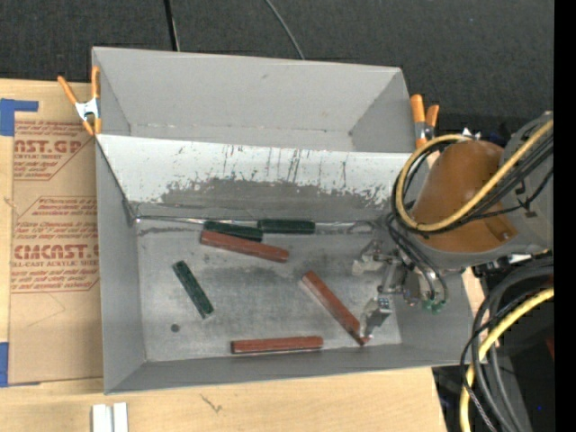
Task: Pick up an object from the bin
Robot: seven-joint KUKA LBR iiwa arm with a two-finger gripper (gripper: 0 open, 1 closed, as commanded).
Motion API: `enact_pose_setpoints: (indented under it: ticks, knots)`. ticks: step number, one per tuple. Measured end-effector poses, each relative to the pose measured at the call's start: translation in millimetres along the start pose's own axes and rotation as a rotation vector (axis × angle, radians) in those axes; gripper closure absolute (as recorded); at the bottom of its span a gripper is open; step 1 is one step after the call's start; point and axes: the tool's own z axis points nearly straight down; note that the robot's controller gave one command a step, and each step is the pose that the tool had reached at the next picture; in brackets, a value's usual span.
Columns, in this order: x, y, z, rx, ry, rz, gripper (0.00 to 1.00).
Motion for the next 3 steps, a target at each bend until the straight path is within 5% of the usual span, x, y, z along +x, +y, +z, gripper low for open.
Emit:
enact_pose_setpoints:
  ticks: [1,2,3]
  knots:
    - [6.4,12.1,61.0,0.0,0.0,0.154,0.0]
    - [-6.3,-0.7,66.7,-0.005,-0.008,0.216,1.0]
    - [-6.3,-0.6,66.7,-0.005,-0.008,0.216,1.0]
